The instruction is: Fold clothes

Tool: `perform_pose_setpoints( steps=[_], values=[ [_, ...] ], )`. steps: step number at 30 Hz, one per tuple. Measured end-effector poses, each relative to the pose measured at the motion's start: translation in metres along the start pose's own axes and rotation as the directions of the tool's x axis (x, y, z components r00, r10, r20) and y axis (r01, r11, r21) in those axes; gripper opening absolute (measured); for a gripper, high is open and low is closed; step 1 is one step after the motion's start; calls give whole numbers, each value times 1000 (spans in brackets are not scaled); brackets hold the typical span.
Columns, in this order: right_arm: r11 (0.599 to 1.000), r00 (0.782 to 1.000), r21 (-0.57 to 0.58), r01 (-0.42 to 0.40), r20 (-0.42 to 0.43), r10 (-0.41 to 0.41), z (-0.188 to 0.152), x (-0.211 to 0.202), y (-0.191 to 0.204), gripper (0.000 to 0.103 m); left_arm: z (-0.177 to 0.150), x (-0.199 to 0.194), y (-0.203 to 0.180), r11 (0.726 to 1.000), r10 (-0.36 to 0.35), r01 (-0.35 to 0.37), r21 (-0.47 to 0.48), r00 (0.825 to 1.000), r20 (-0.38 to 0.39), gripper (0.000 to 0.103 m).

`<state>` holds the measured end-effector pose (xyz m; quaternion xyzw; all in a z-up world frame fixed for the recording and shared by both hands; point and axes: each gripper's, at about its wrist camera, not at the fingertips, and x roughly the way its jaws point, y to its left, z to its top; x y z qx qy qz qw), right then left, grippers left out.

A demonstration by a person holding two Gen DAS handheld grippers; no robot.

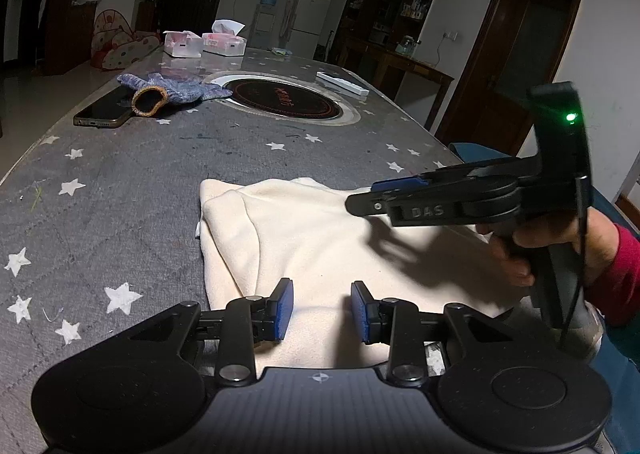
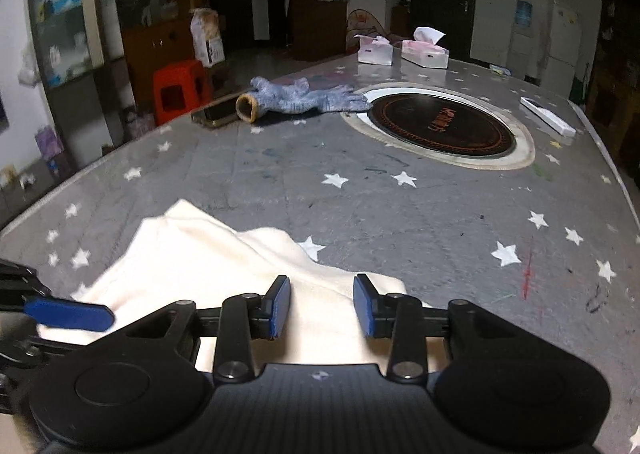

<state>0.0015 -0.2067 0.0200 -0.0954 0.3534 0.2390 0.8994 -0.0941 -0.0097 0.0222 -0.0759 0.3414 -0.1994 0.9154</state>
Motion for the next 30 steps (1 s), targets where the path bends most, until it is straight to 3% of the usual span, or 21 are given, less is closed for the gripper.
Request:
perform_pose_setpoints(
  steps=[6, 12, 19, 30],
  values=[
    [1000, 1000, -26, 7, -7, -7, 6, 2, 5, 35, 0, -1, 1, 1000, -8, 8, -6, 1000, 1, 35],
    [996, 998, -71, -57, 16, 59, 14, -4, 23, 35, -1, -1, 3, 1000, -14, 14, -11, 1000, 3, 35],
    [984, 995, -152, -95, -15, 94, 21, 15, 50, 35, -1, -1, 4, 1000, -20, 20, -18, 1000, 5, 35],
    [983, 995, -153, -104, -20, 102, 29, 22, 53, 36, -2, -1, 6, 999, -29, 30, -24, 1000, 11, 35]
  ],
)
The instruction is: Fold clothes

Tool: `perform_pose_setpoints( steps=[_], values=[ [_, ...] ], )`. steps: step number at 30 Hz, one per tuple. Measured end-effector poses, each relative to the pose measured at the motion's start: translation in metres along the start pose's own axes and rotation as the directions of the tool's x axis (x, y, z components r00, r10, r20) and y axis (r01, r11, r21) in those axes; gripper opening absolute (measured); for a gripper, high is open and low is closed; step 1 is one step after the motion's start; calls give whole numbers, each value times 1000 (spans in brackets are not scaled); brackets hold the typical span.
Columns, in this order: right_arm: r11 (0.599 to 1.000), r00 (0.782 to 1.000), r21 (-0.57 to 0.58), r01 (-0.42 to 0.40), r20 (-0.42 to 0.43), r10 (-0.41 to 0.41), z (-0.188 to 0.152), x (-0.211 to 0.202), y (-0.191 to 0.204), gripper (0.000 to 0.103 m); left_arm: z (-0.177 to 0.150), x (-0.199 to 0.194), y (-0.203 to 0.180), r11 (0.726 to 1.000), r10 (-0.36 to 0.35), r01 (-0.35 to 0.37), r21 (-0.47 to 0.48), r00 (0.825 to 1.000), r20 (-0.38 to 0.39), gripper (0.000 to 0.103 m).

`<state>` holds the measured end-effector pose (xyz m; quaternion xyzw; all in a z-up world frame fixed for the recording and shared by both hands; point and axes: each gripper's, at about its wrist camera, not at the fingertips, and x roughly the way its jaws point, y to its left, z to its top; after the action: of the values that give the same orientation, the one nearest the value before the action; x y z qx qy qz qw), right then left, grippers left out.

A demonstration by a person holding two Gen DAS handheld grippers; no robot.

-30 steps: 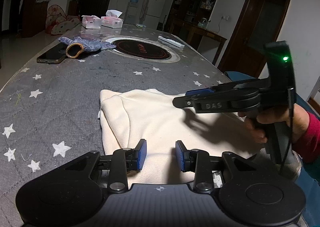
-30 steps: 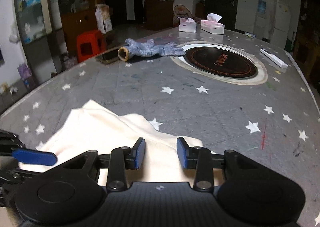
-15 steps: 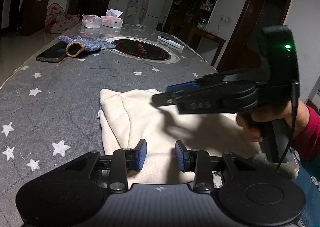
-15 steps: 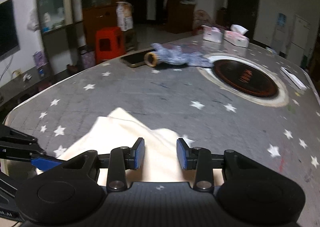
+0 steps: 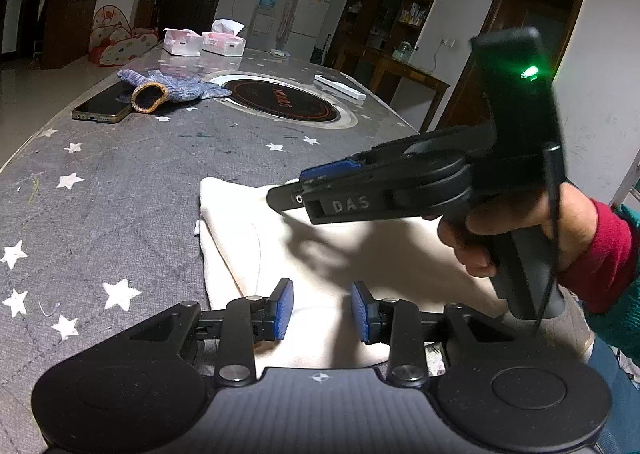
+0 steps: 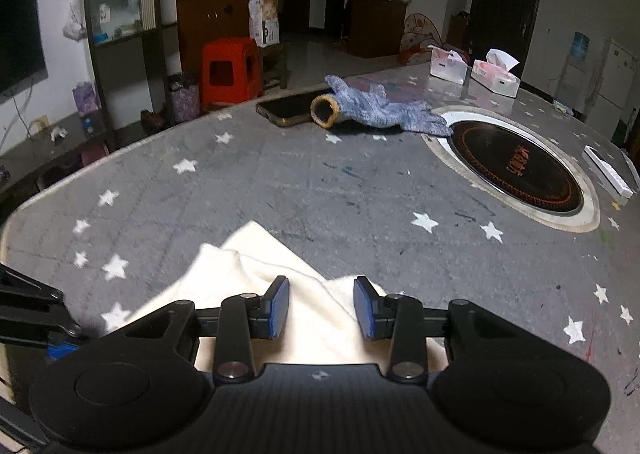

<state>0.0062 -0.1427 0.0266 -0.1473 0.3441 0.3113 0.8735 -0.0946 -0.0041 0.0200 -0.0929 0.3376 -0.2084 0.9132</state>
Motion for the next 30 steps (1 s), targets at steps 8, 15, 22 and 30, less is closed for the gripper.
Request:
perform_pose_setpoints(
  steps=[8, 15, 22, 30],
  values=[
    [998, 1000, -52, -29, -12, 28, 4, 9, 14, 36, 0, 0, 0, 1000, 1, -1, -1, 1000, 0, 35],
    [999, 999, -31, -36, 20, 36, 5, -8, 7, 36, 0, 1, 0, 1000, -1, 1, 1, 1000, -2, 36],
    [999, 999, 34, -21, 26, 20, -25, -51, -5, 41, 0, 0, -3, 1000, -1, 1, 7, 1000, -2, 42],
    [991, 999, 133, 6, 38, -11, -76, -95, -14, 41, 3, -5, -8, 1000, 16, -16, 14, 1000, -2, 46]
  ],
)
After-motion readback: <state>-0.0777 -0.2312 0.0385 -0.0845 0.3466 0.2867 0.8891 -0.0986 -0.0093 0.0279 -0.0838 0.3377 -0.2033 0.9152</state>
